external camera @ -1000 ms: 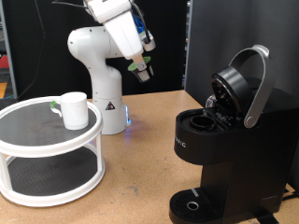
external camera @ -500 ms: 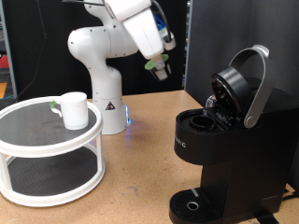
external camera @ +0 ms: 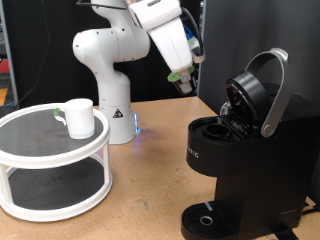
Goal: Make a cup of coffee with the keurig machine
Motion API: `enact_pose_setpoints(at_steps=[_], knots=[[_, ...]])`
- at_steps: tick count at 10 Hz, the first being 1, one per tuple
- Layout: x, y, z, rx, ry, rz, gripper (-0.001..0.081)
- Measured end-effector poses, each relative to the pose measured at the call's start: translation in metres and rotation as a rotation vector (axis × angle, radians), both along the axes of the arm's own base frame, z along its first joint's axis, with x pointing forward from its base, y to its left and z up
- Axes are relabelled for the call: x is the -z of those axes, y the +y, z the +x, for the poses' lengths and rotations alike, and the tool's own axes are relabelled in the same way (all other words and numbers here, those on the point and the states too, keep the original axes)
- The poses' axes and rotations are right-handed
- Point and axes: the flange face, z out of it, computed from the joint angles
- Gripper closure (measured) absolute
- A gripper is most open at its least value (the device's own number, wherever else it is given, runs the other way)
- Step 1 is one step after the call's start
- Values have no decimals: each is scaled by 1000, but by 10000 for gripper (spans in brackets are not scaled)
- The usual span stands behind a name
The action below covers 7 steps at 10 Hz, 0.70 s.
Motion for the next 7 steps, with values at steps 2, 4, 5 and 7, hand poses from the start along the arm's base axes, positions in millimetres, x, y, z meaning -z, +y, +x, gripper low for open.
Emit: enact_pose_setpoints(at_steps=[2,4,5,7], knots=[[3,0,-1,-5,9,1,325],[13,4,-2,3,22,-3,325],[18,10,-1,13,17,-11,325],[25,25,2,19,1,-24,325]])
